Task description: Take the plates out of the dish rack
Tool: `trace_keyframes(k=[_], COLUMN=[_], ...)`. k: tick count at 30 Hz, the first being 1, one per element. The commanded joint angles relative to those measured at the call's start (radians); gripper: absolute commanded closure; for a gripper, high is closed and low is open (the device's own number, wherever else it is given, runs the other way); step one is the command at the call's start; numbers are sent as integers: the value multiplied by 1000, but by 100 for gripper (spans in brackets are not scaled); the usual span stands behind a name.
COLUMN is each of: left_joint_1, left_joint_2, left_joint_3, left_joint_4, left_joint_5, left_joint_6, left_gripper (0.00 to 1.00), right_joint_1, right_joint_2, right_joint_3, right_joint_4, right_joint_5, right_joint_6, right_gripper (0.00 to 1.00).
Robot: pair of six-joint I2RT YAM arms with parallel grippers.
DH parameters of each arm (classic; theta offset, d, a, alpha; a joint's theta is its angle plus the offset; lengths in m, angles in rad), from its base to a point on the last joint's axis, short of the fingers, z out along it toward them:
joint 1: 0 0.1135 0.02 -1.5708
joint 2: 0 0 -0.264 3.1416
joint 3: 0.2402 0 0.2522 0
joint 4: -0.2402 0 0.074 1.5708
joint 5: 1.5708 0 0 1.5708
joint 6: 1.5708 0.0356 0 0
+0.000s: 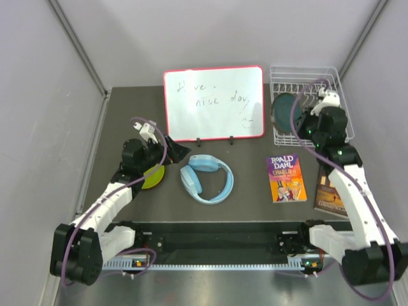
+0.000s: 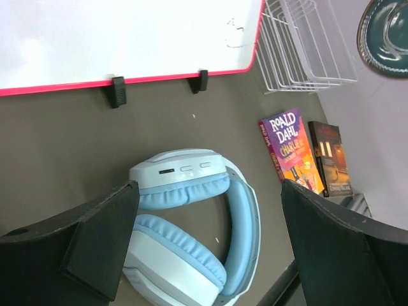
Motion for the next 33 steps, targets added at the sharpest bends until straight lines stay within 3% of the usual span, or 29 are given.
trace_keyframes(k=[1,9,13,26,29,31,33], left_joint_1=[-20,-116,-204,-294,-307,-311,-313], left_joint_2=[-24,-31,-16,8,5,-8,-19], left_joint_3=[18,19,35,6,-22,-42,-65], left_joint_4=[72,152,168,241,266,287,287], left_joint_5=[46,17,-30,-109,-119,-122,-124], left_joint_6=[-39,-67,-46,-55,-64,-72,-72], left_gripper=[4,4,4,6,15,33,42], right_joint_1=[92,234,347,619,633,639,639], right_joint_2=[-176,-327,-306,-112,-71,-57,-52], right_joint_3=[-99,-282,-346,-436,-434,-436,-433], right_joint_4=[76,163,232,599,676,714,729], right_joint_5=[-199,-282,-290,-273,-305,-317,-327], right_joint_6=[147,314,365,536,561,570,575], right_gripper=[100,100,100,100,100,100,100])
